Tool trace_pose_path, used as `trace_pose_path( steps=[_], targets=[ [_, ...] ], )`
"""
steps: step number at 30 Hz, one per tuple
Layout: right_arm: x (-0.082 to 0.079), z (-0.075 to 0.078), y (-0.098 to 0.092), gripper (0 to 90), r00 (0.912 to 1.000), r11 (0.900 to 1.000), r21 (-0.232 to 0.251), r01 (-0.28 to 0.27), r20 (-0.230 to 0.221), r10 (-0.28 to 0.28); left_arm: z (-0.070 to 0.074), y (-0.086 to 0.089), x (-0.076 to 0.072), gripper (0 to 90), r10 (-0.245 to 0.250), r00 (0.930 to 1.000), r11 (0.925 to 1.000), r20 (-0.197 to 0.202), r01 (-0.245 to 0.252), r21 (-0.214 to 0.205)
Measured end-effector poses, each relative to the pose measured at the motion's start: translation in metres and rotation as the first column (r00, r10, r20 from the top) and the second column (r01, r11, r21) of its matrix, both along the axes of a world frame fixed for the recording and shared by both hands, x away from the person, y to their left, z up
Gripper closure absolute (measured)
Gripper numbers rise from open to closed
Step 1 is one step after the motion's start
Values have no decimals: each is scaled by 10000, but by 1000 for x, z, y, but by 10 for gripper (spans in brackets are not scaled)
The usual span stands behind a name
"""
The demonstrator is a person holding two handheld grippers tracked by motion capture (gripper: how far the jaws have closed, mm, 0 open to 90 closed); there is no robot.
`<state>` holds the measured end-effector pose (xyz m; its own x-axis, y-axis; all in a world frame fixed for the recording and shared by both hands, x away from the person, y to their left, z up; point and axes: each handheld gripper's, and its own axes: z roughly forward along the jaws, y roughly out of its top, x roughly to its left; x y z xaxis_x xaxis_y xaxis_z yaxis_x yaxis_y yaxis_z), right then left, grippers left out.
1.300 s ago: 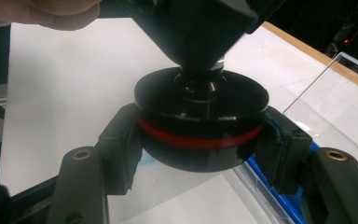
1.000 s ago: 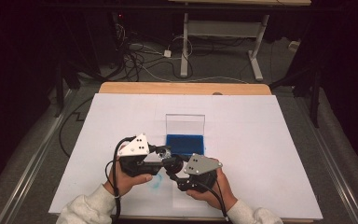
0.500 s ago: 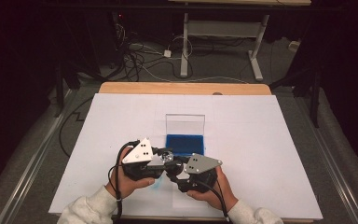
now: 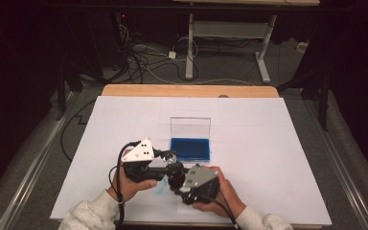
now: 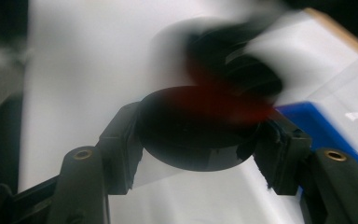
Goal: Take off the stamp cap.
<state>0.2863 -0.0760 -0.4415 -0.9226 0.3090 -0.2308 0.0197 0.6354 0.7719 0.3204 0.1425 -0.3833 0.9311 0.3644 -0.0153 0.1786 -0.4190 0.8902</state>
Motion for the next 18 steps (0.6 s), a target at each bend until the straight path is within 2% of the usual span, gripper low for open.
trace_pose_path(
  steps=[1, 3, 4, 7, 11, 15, 18],
  targets=[
    [-4, -2, 5, 392, 9999, 9999, 34, -101, 7, 101, 2, 3, -1, 551, 238, 9994, 9997, 233, -240, 97],
    [4, 1, 4, 391, 9999, 10000, 44, 14, -112, -13, 3, 8, -2, 551, 338, 9991, 9994, 240, -340, 73],
    [8, 2, -1, 390, 9994, 9992, 203, 331, -95, -330, 4, 9, -3, 550, 404, 9986, 9990, 333, -410, 175],
    [15, 3, -17, 390, 9968, 9966, 189, 801, -15, -801, 6, 15, -3, 551, 595, 9974, 9979, 395, -605, 250],
    [19, 5, -33, 389, 9943, 9942, 149, 1065, -80, -1064, 3, 18, -2, 550, 684, 9968, 9960, 414, -707, 554],
    [19, 5, -46, 388, 9899, 9897, -179, 1419, 51, -1418, 3, 19, -2, 550, 828, 9953, 9924, 502, -869, 875],
    [19, 7, -59, 388, 9854, 9854, -15, 1702, 0, -1702, 2, 19, -2, 550, 924, 9943, 9901, 534, -975, 1007]
  ],
)
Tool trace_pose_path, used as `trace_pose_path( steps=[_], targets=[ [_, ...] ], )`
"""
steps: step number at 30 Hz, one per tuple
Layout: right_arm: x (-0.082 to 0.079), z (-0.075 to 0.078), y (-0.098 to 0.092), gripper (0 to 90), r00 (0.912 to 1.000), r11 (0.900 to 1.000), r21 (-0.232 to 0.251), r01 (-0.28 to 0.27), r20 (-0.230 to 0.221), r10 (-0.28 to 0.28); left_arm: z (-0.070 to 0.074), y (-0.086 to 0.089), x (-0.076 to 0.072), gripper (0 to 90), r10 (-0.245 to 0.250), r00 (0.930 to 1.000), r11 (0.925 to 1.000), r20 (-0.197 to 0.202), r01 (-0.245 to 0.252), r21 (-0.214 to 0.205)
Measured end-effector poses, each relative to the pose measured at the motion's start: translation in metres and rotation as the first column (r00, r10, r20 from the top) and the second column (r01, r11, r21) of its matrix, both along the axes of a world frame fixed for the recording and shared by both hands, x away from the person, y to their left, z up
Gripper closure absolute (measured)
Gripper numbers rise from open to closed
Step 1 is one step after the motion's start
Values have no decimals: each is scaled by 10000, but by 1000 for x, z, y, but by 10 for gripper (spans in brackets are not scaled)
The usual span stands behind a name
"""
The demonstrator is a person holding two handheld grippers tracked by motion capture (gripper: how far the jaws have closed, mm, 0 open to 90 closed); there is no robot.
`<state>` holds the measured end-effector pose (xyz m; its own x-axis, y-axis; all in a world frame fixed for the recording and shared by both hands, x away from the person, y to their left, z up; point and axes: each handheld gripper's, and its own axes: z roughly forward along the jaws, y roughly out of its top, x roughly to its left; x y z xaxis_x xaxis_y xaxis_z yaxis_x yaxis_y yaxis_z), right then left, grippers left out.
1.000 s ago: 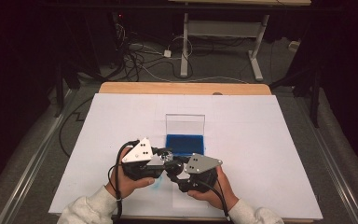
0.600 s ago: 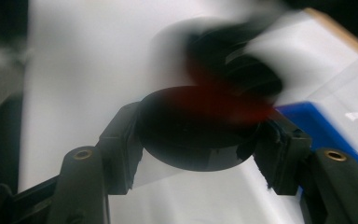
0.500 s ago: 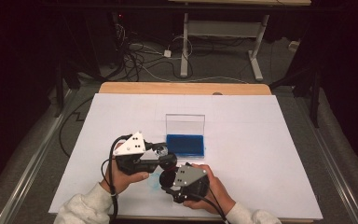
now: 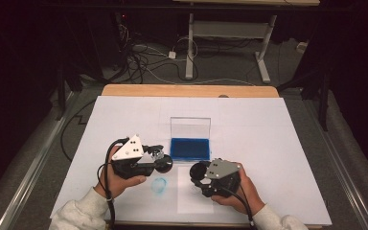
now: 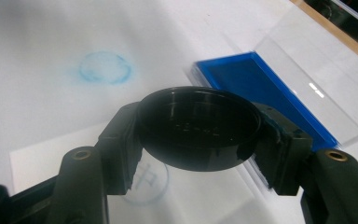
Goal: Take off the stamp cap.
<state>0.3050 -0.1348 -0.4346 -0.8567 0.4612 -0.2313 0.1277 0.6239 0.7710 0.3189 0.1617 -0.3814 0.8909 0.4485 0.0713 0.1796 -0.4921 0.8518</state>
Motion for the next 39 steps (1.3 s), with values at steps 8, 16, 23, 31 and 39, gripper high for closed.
trace_pose_path(
  steps=[8, 16, 23, 31, 39],
  targets=[
    [-3, 5, -33, 387, 9958, 9958, 203, 895, 194, -899, -3, -1, 1, 550, 168, 9999, 9996, 38, -169, 247],
    [-4, 11, -61, 387, 9832, 9833, 481, 1753, 435, -1774, -5, 0, 2, 549, 445, 9989, 9974, 133, -452, 567],
    [-5, 12, -82, 387, 9701, 9709, 654, 2302, 628, -2342, -6, -1, 3, 549, 584, 9980, 9951, 241, -601, 784],
    [-6, 15, -100, 387, 9587, 9589, 869, 2701, 680, -2762, -9, -1, 4, 550, 715, 9969, 9916, 323, -745, 1055],
    [-5, 19, -119, 386, 9422, 9418, 1051, 3194, 703, -3275, -11, -2, 6, 549, 764, 9965, 9900, 337, -798, 1165]
  ],
)
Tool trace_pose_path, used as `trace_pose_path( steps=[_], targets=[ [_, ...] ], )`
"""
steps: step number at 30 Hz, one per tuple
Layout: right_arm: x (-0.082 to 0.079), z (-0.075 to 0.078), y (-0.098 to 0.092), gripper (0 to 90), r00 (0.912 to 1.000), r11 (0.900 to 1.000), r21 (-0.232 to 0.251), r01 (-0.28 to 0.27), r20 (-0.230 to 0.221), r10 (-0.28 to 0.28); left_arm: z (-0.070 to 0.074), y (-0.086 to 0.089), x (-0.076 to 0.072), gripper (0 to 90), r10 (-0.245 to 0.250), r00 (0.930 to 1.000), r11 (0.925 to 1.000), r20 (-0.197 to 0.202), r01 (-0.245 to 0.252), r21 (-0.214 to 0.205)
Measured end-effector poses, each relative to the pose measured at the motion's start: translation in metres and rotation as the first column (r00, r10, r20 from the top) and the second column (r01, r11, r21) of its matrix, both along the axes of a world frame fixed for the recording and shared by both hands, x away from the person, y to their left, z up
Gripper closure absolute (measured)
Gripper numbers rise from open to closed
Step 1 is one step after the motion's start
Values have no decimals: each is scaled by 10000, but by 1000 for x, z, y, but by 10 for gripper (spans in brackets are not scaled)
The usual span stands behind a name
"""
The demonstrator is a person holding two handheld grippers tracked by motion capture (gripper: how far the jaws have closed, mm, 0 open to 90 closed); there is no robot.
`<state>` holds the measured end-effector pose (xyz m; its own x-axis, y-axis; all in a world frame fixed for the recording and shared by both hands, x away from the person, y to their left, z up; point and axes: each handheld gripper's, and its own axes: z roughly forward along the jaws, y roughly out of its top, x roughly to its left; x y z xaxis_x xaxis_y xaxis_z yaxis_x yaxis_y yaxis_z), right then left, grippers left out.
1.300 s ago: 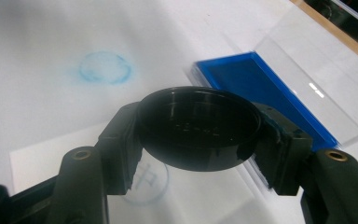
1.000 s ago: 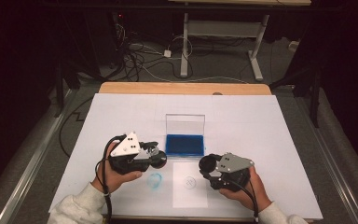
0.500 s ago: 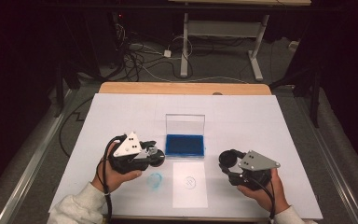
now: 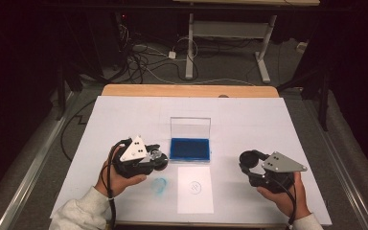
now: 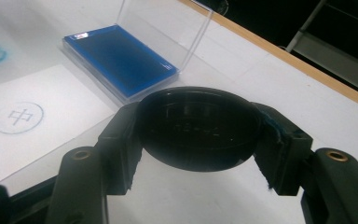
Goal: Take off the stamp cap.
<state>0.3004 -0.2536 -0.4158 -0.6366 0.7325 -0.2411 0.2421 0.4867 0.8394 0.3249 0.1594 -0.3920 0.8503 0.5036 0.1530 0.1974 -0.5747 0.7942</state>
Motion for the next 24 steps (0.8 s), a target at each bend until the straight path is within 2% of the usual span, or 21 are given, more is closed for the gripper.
trace_pose_path(
  steps=[8, 12, 15, 24],
  targets=[
    [-4, -1, -9, 387, 9999, 9999, -10, 124, 27, -123, 2, -2, 4, 549, 75, 10000, 10000, 2, -75, 28],
    [-4, -1, -13, 386, 9999, 9999, -22, 160, 23, -160, 7, -6, 10, 549, -15, 10000, 9999, -41, 15, -111],
    [-2, -1, -16, 386, 9996, 9994, 187, 280, -37, -280, 10, -9, 15, 549, -93, 9999, 9999, -115, 92, -146],
    [0, -3, -12, 386, 9999, 9999, 33, 140, -67, -140, 22, -21, 30, 549, -146, 9999, 9999, -9, 146, -58]
  ],
)
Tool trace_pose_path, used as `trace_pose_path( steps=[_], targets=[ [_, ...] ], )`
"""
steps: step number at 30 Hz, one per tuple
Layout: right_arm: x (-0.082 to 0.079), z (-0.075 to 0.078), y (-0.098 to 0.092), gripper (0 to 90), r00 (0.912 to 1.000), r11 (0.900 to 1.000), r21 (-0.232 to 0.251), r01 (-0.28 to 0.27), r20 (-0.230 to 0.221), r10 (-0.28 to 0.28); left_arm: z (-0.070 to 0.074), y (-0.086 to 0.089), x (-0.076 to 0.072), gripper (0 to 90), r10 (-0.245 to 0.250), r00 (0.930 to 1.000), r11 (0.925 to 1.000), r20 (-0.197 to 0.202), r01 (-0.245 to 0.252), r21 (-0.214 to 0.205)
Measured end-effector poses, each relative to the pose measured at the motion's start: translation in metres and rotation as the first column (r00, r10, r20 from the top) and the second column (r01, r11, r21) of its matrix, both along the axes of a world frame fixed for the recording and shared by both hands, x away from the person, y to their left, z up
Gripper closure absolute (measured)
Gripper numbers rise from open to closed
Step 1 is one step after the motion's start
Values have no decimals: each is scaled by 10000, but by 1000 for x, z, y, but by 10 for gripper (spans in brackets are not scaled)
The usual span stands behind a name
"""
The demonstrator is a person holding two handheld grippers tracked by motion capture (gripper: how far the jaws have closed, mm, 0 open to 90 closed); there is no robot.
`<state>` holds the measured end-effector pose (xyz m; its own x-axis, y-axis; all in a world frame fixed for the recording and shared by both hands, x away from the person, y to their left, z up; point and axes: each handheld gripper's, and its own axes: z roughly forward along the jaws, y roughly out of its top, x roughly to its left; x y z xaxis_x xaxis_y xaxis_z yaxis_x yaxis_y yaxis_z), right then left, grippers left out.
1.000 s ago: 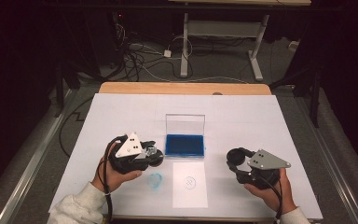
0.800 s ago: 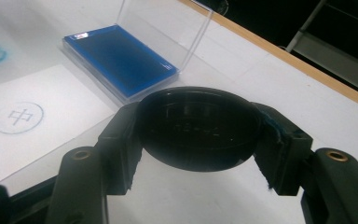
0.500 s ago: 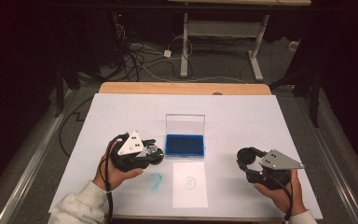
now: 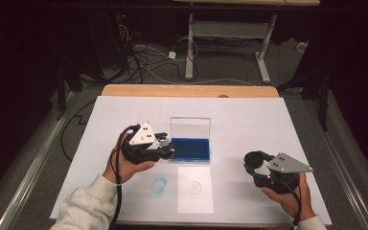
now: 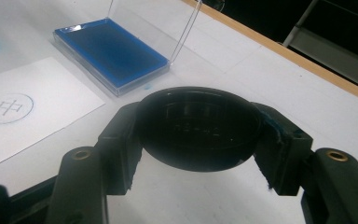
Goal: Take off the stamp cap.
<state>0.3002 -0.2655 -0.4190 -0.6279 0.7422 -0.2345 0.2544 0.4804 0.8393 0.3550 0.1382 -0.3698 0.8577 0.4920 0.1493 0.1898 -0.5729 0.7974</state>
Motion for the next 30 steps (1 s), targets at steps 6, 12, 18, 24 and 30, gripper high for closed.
trace_pose_path(
  steps=[6, 12, 18, 24, 30],
  targets=[
    [0, 1, 0, 386, 10000, 10000, 52, -17, 7, 17, 9, -12, 8, 549, -217, 9997, 9997, 57, 216, 135],
    [0, -1, 2, 386, 10000, 10000, 6, -70, -45, 70, 9, -28, 17, 549, -415, 9991, 9984, -36, 416, 391],
    [0, -1, 3, 386, 9998, 9999, -24, -165, -70, 165, 1, -39, 27, 549, -707, 9974, 9964, -168, 714, 449],
    [1, -3, 4, 386, 9997, 9998, -18, -210, -94, 209, -4, -43, 34, 549, -619, 9975, 9958, -336, 640, 650],
    [1, -4, 6, 386, 9996, 9997, -80, -243, -177, 242, -8, -45, 38, 549, -440, 9978, 9955, -487, 479, 816]
  ],
)
